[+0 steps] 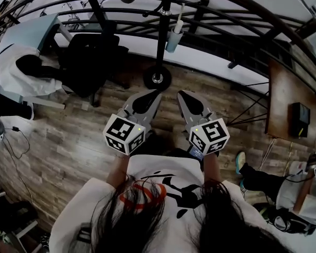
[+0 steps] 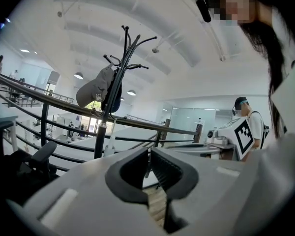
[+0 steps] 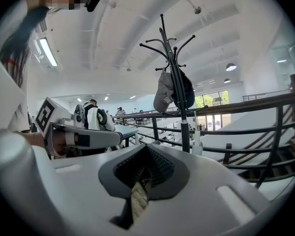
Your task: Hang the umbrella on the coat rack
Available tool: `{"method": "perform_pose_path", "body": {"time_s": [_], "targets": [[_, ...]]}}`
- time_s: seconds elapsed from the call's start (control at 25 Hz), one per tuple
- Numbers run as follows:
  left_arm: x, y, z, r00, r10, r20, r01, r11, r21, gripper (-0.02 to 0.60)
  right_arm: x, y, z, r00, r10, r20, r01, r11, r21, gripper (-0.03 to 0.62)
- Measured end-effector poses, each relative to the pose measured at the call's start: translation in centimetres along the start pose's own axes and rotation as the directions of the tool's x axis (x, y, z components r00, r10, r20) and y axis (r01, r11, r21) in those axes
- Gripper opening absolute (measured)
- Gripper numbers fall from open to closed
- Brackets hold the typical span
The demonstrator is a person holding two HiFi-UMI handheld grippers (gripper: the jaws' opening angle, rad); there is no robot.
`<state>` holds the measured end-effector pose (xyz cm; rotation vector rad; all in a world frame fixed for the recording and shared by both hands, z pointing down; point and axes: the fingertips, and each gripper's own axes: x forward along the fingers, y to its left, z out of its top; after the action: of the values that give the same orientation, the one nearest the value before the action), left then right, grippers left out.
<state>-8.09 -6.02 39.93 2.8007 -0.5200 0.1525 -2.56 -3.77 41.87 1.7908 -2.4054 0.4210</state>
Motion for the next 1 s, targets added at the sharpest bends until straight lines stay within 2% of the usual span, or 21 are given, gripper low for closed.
{"method": "perform_pose_path", "body": {"time_s": [0.24, 0.56, 1.0], "targets": [[-0.6, -3.6, -0.1, 0.998, 0.044, 0.033, -0.044, 0.999, 0.004, 0.011, -4.1, 1.3, 0.0, 0.999, 0.051, 0.015, -0.051, 0.998, -0.035, 0.006], [-4.0, -10.0, -3.6, 0.991, 0.132, 0.024, -0.132, 0.991, -0.015, 0.009, -11.4, 3.3, -3.0, 0.995, 0.105, 0.0, -0.104, 0.994, -0.043, 0.006], [-6.8, -18.5, -6.5, 0.989, 0.147, 0.03, -0.147, 0.989, 0.001, 0.009, -18.8, 5.8, -5.4, 0.987, 0.16, 0.016, -0.159, 0.986, -0.06, 0.006]]}}
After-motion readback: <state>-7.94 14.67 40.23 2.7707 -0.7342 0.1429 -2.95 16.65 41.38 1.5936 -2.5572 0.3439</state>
